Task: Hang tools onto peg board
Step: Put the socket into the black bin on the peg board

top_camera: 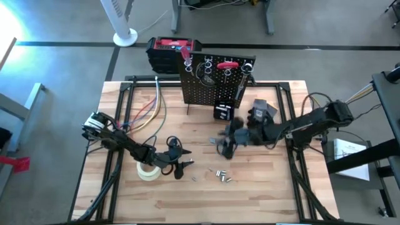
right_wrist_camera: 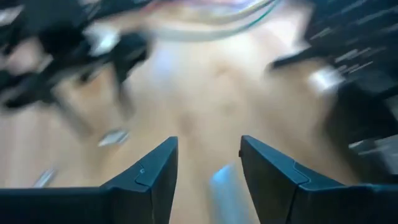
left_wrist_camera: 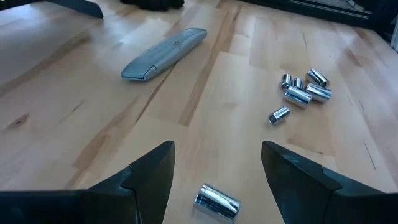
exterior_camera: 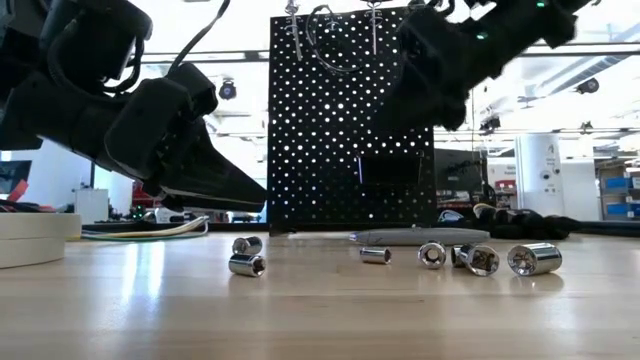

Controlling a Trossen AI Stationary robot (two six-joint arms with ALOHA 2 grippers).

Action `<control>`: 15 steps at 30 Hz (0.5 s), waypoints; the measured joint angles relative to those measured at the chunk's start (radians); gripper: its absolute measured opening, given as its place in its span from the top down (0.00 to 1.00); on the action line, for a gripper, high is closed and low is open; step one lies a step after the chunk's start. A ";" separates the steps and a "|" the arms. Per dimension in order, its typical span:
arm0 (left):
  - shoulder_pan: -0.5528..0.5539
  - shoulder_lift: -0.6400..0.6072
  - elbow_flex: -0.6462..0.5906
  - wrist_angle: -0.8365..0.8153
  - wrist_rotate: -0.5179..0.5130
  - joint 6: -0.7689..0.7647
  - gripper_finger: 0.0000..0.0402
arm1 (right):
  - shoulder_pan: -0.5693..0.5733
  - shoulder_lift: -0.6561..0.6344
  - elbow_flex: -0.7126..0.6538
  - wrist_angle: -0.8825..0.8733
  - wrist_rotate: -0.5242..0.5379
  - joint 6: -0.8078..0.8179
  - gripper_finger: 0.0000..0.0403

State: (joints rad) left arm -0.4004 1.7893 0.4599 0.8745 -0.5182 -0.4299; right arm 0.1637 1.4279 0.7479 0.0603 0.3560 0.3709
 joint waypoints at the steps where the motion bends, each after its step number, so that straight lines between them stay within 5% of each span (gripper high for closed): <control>1: 0.000 0.000 0.000 0.000 0.000 0.000 0.42 | 0.026 0.023 0.000 0.001 -0.017 0.018 0.60; 11: -0.001 -0.001 0.016 -0.003 0.011 -0.011 0.42 | 0.254 0.330 0.038 0.271 -0.025 0.134 0.58; 15: -0.001 -0.001 0.033 -0.006 0.011 -0.005 0.42 | 0.285 0.426 0.121 0.245 -0.002 0.135 0.58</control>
State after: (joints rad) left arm -0.4011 1.7885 0.4924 0.8690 -0.5072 -0.4349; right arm 0.4488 1.8539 0.8693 0.3057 0.3543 0.5064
